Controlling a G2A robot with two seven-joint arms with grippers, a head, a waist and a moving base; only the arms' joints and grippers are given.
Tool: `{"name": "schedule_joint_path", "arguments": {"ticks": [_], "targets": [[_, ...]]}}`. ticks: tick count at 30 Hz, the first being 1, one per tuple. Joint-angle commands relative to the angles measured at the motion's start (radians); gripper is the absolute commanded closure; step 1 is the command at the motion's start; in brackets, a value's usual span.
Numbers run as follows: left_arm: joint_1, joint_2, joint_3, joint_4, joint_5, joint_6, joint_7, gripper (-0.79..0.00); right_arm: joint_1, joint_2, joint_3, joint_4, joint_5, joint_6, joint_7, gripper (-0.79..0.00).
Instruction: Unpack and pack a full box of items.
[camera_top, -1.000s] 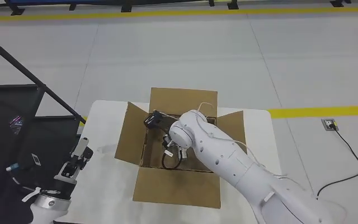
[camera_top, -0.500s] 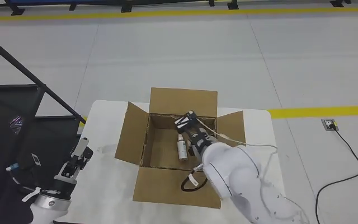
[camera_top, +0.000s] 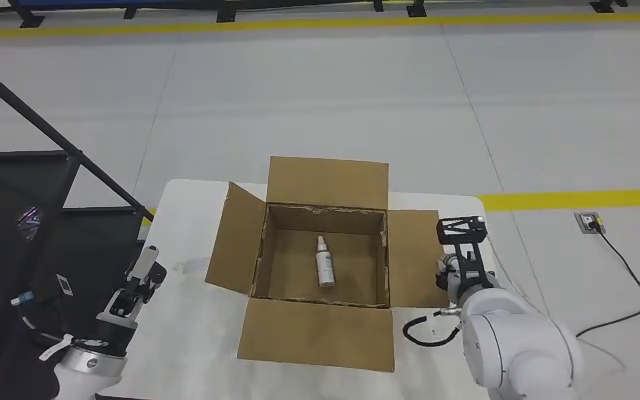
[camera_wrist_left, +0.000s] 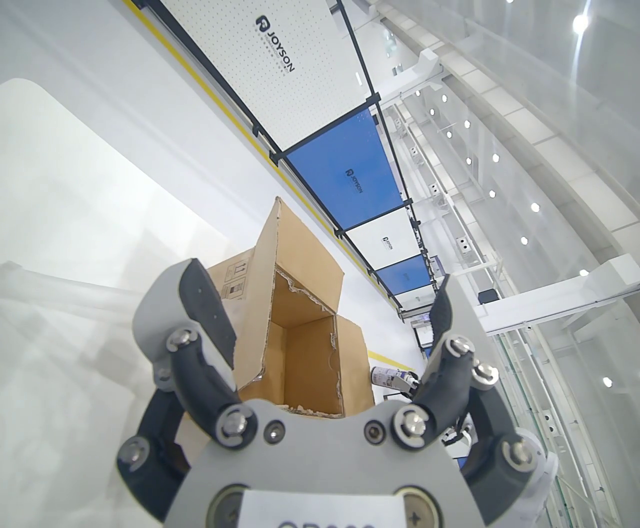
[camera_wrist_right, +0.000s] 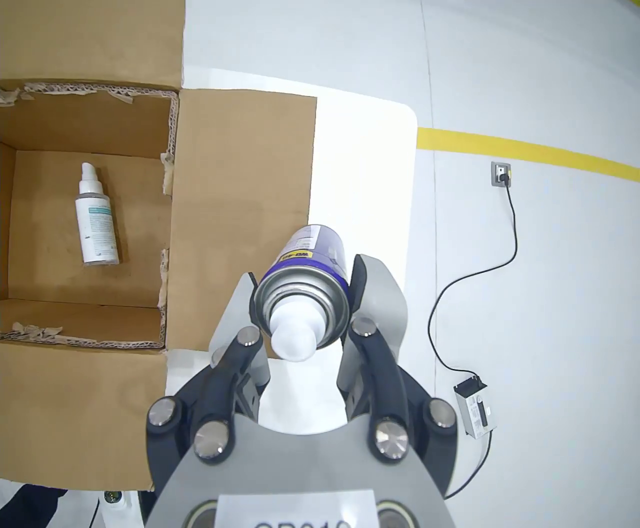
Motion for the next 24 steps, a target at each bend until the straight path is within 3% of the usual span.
{"name": "schedule_joint_path", "arguments": {"ticks": [1,9,17,24], "targets": [[0.0,0.0,0.0,0.0,0.0,0.0,0.0,-0.785,0.011,-0.002,0.011,0.042,0.029,-0.005,-0.011,0.0],[0.0,0.0,0.0,0.0,0.0,0.0,0.0,-0.785,0.022,-0.004,0.133,0.202,0.134,0.021,-0.095,0.0],[0.0,0.0,0.0,0.0,0.0,0.0,0.0,-0.785,-0.051,0.006,0.243,0.303,0.199,-0.057,-0.264,0.0],[0.0,0.0,0.0,0.0,0.0,0.0,0.0,-0.785,-0.034,0.011,0.287,0.45,0.292,-0.127,-0.363,0.0]]}}
